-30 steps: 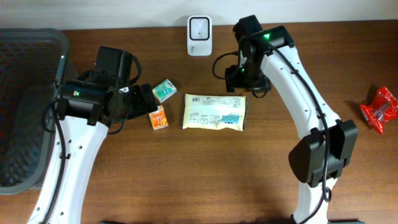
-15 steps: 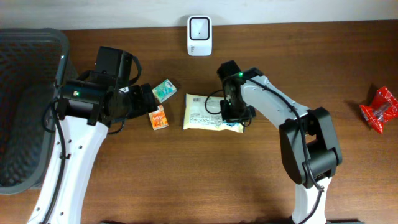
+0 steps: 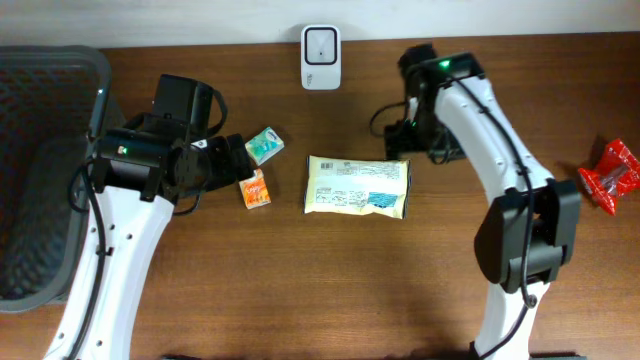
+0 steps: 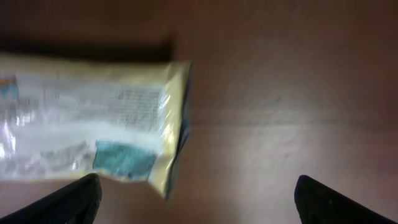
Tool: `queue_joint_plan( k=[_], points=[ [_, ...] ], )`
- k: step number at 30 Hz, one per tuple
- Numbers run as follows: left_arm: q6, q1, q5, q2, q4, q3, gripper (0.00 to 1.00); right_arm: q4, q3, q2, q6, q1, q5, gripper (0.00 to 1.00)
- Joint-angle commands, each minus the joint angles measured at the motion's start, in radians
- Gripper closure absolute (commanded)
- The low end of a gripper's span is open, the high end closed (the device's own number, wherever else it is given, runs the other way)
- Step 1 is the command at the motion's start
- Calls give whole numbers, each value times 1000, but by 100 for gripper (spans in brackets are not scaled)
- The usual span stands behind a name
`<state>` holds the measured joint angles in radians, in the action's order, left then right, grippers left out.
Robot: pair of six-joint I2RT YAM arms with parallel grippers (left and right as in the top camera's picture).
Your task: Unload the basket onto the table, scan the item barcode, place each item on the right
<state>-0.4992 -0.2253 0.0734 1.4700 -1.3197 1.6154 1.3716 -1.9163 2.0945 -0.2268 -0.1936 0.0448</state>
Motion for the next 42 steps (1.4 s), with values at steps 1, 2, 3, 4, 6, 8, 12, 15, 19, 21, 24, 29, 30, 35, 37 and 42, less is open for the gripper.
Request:
queue_joint_plan(
  k=[1, 2, 3, 4, 6, 8, 12, 15, 19, 21, 24, 29, 30, 35, 37, 42],
  points=[
    [-12, -1, -72, 2, 21, -1, 1, -41, -25, -12, 29, 116, 21, 1],
    [-12, -1, -98, 2, 29, -1, 1, -40, -25, -12, 29, 142, 21, 1],
    [-12, -1, -112, 2, 29, -1, 1, -40, -25, -12, 29, 168, 21, 1],
    [-10, -2, -134, 4, 28, -1, 1, -40, -25, -12, 29, 196, 21, 1],
    [18, -8, -150, 9, 25, -10, 1, -41, -25, -12, 29, 252, 20, 1],
    [62, -28, -151, 26, 25, -42, 1, -56, -25, -12, 28, 311, 0, 1],
    [108, -68, -266, 71, 77, -142, 1, -68, -25, -12, 29, 373, -4, 1],
    [158, -97, -355, 98, 159, -212, 0, -68, -25, -12, 29, 401, -3, 1],
    [157, -143, -358, 135, 271, -271, 1, -68, -25, -12, 29, 417, -3, 1],
    [157, -153, -357, 148, 325, -287, 0, -68, -25, -12, 29, 417, -3, 1],
    [153, -160, -358, 188, 403, -312, 2, -68, -25, -12, 29, 417, -3, 1],
    [153, -186, -355, 309, 520, -321, 7, -68, -25, -12, 29, 417, -3, 1],
    [153, -190, -359, 333, 544, -321, 10, -68, -25, -12, 29, 417, -3, 1],
    [153, -216, -365, 428, 649, -321, 34, -69, -25, -12, 29, 417, -3, 1],
    [153, -222, -365, 449, 671, -320, 33, -68, -25, -12, 29, 417, -3, 1],
    [153, -224, -315, 486, 676, -321, 22, -68, -25, -12, 29, 417, -3, 1]
  ],
)
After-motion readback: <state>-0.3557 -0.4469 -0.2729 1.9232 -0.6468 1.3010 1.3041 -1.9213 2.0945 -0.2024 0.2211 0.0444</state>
